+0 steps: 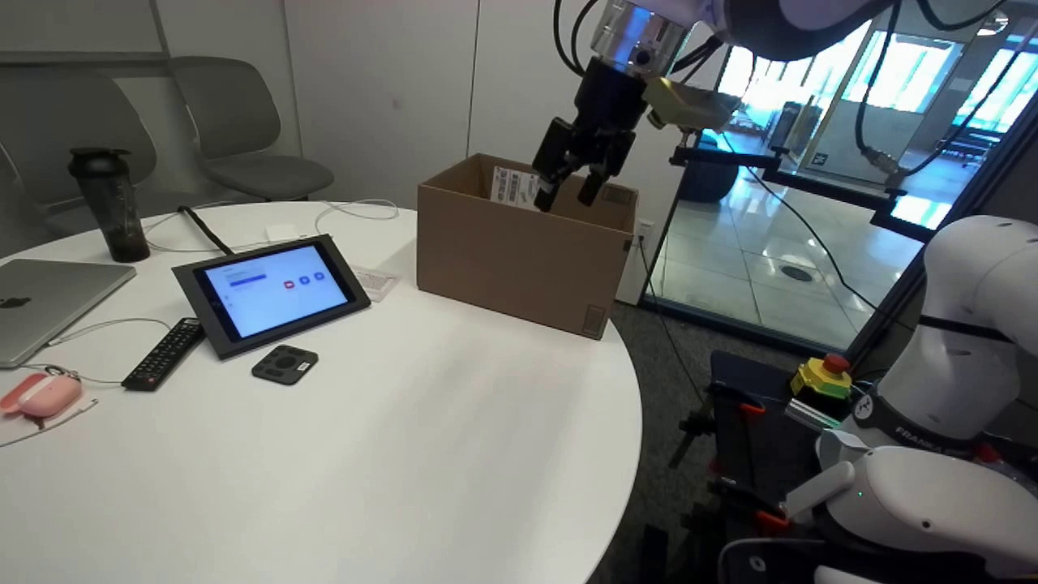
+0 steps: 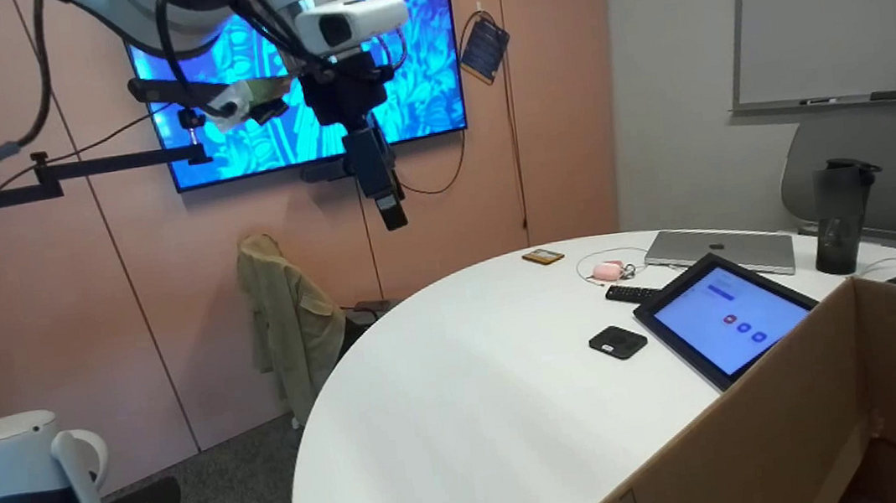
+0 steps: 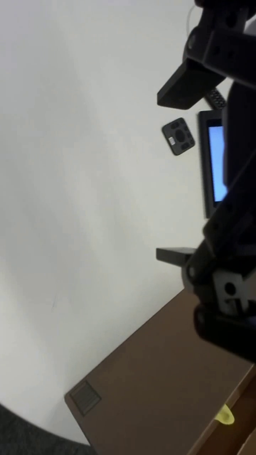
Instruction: Put the black marker on the green towel, fold the towel twice and place it inside the box
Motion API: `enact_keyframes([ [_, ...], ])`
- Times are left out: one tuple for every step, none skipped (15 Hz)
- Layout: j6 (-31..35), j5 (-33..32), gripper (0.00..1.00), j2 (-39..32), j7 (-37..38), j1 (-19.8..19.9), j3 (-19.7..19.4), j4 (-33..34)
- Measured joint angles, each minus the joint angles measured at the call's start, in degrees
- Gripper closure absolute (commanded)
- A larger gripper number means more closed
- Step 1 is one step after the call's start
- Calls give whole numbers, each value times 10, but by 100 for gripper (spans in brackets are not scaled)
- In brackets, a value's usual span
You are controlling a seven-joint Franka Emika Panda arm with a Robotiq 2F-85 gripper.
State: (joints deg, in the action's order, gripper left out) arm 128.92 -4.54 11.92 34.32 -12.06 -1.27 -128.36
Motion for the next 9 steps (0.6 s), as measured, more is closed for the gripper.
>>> enact_keyframes([
  [-32,4,0,7,-41,0,-10,5],
  [-59,6,0,11,-81,8,-12,11],
  [-81,8,0,13,-120,20,-11,16],
  [-95,10,0,14,-147,28,-9,21],
  [-100,10,0,14,-161,32,-9,22],
  [-102,10,0,14,-167,33,-8,22],
  [-103,10,0,14,-170,34,-6,22],
  [-104,10,0,14,-171,33,-5,22],
  [-104,10,0,14,-171,33,-3,22],
])
